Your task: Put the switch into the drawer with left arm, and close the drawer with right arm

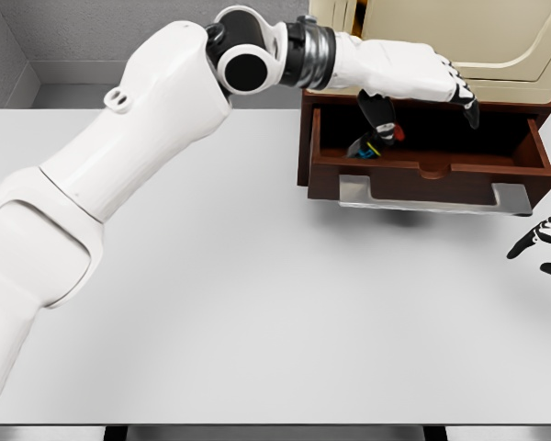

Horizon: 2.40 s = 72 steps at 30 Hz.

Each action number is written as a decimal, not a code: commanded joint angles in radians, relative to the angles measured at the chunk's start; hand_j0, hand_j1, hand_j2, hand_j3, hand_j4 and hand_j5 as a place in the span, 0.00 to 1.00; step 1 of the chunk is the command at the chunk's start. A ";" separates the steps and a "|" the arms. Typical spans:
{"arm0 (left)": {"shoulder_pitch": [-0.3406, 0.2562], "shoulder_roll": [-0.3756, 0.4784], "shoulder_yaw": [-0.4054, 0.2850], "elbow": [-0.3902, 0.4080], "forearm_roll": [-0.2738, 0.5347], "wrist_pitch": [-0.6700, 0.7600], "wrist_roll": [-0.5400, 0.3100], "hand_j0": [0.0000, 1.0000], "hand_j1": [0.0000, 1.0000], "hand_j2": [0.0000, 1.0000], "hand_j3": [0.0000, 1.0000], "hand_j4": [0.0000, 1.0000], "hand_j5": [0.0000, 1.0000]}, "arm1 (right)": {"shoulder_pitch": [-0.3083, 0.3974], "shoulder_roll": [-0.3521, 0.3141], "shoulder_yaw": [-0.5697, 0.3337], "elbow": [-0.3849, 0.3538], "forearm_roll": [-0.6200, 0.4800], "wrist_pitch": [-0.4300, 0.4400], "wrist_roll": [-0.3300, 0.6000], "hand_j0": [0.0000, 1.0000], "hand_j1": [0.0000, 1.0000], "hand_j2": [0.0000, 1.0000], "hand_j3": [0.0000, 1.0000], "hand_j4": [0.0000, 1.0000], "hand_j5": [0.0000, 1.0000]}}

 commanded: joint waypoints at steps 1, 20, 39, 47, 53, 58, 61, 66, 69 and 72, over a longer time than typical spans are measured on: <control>0.002 -0.003 0.002 0.006 -0.003 0.003 0.001 0.80 0.80 0.80 0.80 0.80 0.80 | 0.000 -0.001 -0.001 0.000 -0.007 0.003 0.000 0.60 0.60 0.60 0.60 0.60 0.60; -0.011 -0.003 -0.006 0.008 -0.023 0.003 0.006 0.80 0.80 0.80 0.80 0.80 0.80 | 0.006 -0.001 0.006 0.000 -0.007 0.003 0.000 0.61 0.61 0.61 0.61 0.61 0.61; -0.025 0.283 -0.162 -0.370 0.755 0.003 -0.039 1.00 1.00 1.00 1.00 1.00 1.00 | 0.009 -0.001 0.009 0.000 -0.007 0.003 0.000 0.62 0.62 0.62 0.62 0.62 0.62; -0.109 0.431 -0.317 -0.715 1.260 0.855 -0.039 1.00 1.00 1.00 1.00 1.00 1.00 | 0.011 -0.001 0.009 0.000 -0.007 0.003 0.000 0.62 0.62 0.62 0.62 0.62 0.62; -0.135 0.330 -0.291 -0.656 1.228 1.070 0.213 1.00 1.00 1.00 1.00 1.00 1.00 | 0.012 -0.001 0.010 0.000 -0.007 0.003 0.000 0.62 0.62 0.62 0.62 0.62 0.62; -0.129 0.326 -0.268 -0.606 1.228 1.096 0.280 1.00 1.00 1.00 1.00 1.00 1.00 | 0.014 -0.001 0.012 0.000 -0.007 0.003 0.000 0.62 0.62 0.62 0.62 0.62 0.62; -0.127 0.329 -0.270 -0.601 1.229 1.162 0.280 1.00 1.00 1.00 1.00 1.00 1.00 | 0.014 -0.001 0.018 0.000 -0.007 0.003 0.000 0.62 0.62 0.62 0.62 0.62 0.62; -0.121 0.330 -0.273 -0.581 1.228 1.188 0.282 1.00 1.00 1.00 1.00 1.00 1.00 | 0.014 -0.001 0.018 0.000 -0.007 0.003 0.000 0.62 0.62 0.62 0.62 0.62 0.62; -0.118 0.319 -0.282 -0.537 1.228 1.189 0.282 1.00 1.00 1.00 1.00 1.00 1.00 | 0.014 -0.001 0.018 0.000 -0.007 0.003 0.000 0.62 0.62 0.62 0.62 0.62 0.62; -0.075 0.261 -0.291 -0.466 1.169 1.188 0.282 1.00 1.00 1.00 1.00 1.00 1.00 | 0.012 -0.001 0.018 0.000 -0.007 0.003 0.000 0.62 0.62 0.62 0.62 0.62 0.62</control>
